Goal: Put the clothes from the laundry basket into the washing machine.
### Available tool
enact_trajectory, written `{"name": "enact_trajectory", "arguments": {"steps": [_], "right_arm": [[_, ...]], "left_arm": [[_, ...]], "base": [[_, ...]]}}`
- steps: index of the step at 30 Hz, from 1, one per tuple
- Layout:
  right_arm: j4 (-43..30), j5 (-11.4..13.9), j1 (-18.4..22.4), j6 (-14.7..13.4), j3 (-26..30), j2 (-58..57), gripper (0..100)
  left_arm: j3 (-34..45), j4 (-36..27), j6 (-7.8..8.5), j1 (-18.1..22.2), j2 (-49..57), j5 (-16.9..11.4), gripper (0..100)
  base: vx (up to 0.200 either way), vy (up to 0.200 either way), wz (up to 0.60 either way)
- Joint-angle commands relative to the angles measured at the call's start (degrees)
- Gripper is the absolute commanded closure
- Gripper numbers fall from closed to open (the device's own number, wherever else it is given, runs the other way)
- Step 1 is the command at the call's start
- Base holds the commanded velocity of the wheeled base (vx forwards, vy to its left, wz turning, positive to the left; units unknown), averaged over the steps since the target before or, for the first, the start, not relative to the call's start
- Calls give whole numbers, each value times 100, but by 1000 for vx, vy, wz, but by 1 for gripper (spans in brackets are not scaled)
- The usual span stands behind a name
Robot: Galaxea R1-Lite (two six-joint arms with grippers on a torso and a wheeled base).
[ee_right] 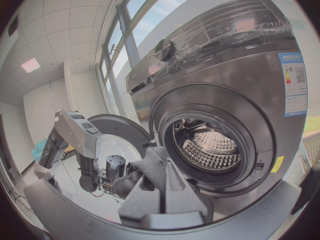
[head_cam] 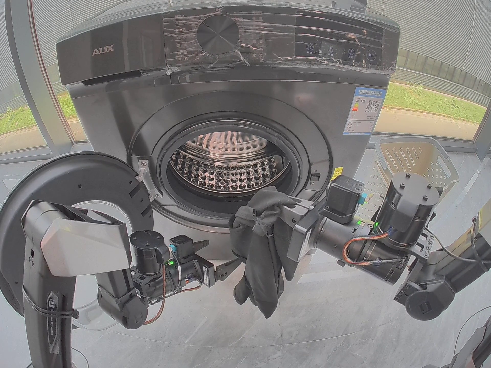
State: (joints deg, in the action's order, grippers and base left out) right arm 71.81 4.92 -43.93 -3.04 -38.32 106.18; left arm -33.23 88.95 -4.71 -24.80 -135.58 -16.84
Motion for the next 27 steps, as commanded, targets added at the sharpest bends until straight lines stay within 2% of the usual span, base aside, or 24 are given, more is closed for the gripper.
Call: {"name": "enact_trajectory", "arguments": {"steps": [1, 6, 15, 25, 26, 27], "right_arm": [[-1, 8, -54, 5, -44, -1, 100], [8, 17, -63, 5, -44, -1, 100], [8, 79, -63, 5, -71, 17, 100], [8, 79, -133, -4, -44, 17, 100], [8, 79, -133, -4, -36, 17, 100], [8, 88, -133, -4, -27, 17, 100]], "left_arm": [[-333, 43, -22, -25, -284, 22, 0], [-790, 34, -22, -17, -583, 40, 0], [-1098, 25, -30, -8, -733, -215, 0], [-1555, 25, -22, -8, -961, -232, 0], [-1599, 25, -13, -17, -988, -241, 100], [-1634, 25, -22, -17, -988, -268, 100]], "base": [[0, 0, 0], [0, 0, 0], [0, 0, 0], [0, 0, 0], [0, 0, 0], [0, 0, 0]]}}
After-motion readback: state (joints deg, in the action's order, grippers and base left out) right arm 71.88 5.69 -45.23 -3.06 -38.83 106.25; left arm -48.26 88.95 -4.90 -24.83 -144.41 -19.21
